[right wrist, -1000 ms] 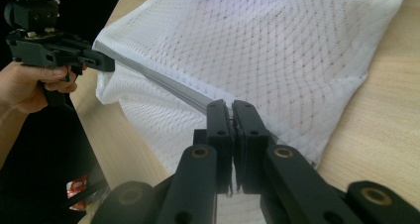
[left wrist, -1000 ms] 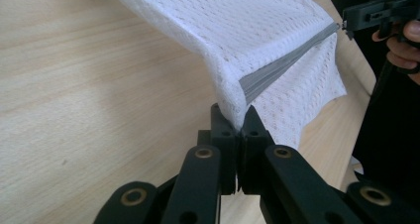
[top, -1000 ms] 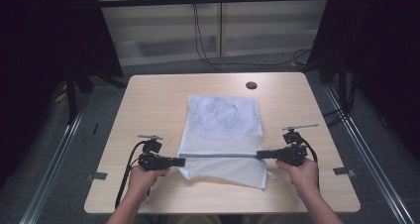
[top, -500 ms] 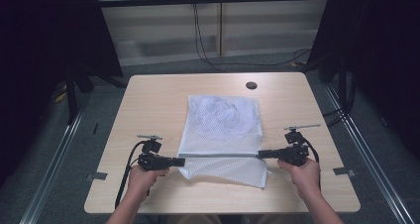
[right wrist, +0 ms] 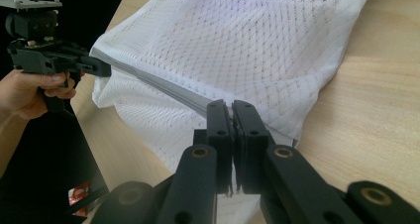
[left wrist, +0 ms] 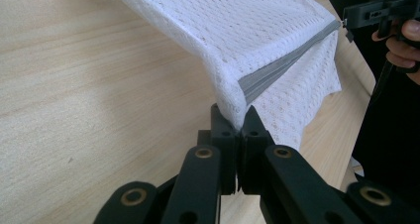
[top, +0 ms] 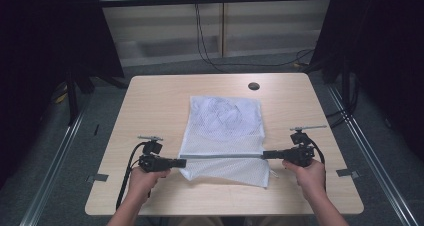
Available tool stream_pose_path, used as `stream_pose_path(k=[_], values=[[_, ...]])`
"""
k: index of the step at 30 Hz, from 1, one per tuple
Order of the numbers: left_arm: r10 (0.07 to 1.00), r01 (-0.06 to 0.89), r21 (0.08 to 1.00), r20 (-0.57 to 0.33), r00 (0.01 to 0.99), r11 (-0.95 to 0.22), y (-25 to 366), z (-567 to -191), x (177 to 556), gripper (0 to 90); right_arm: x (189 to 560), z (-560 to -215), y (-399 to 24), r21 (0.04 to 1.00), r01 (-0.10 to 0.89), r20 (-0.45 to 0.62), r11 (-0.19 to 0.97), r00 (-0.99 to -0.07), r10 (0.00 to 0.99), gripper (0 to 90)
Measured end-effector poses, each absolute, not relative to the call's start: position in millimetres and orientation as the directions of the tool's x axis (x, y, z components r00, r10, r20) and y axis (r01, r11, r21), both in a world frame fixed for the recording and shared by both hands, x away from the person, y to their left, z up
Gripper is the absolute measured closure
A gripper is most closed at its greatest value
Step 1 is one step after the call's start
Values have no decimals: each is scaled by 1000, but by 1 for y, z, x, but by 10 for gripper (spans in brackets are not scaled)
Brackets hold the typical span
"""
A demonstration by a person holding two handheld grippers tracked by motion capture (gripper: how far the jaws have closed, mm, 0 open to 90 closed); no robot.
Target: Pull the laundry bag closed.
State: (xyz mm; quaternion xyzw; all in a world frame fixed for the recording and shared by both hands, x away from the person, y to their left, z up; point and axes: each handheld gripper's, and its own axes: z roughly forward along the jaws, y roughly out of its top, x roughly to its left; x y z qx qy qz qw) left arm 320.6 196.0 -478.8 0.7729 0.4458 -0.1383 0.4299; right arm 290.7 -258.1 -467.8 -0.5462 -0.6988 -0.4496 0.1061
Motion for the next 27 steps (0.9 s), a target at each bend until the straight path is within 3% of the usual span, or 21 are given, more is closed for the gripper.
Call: stream_pose_path(k=[27], values=[[573, 807, 545, -596, 563, -227, 199, -478, 322, 886, 291, -467, -263, 518, 855, 620, 2, -376, 689, 871]])
